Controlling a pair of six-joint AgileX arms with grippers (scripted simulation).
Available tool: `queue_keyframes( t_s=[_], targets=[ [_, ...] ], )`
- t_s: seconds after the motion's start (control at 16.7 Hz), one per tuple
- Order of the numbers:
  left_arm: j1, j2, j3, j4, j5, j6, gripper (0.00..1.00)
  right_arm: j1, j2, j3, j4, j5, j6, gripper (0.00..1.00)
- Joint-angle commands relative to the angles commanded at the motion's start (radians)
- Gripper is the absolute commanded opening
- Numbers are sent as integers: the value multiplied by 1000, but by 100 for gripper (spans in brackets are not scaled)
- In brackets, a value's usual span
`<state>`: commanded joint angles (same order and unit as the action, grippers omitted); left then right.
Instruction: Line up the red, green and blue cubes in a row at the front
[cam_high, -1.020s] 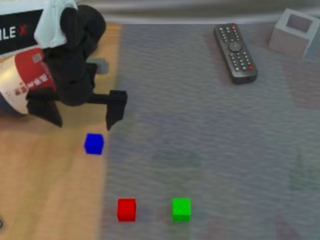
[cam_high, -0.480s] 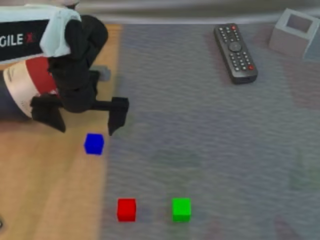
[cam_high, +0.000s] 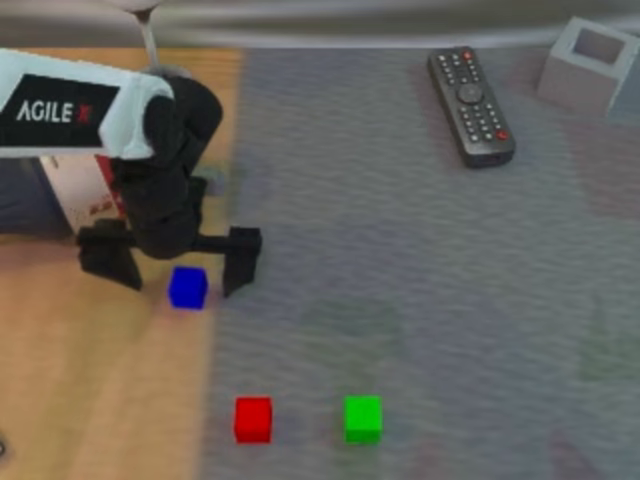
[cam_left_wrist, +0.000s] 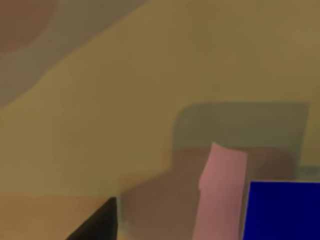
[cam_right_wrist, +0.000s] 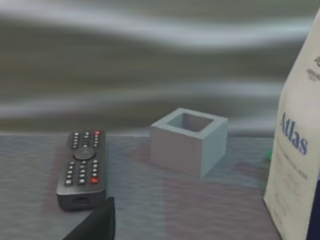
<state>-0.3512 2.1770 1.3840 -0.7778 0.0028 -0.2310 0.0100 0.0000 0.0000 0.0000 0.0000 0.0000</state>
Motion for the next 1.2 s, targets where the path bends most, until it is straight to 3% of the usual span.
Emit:
queue_keyframes(
  t_s=[0.12,0.9,1.2],
  targets=[
    [0,0,0,0,0,0,100,0,0,0,0,0,0,100],
    [0,0,0,0,0,0,2,0,0,0,0,0,0,100],
    [0,0,0,0,0,0,0,0,0,0,0,0,0,100]
  ],
)
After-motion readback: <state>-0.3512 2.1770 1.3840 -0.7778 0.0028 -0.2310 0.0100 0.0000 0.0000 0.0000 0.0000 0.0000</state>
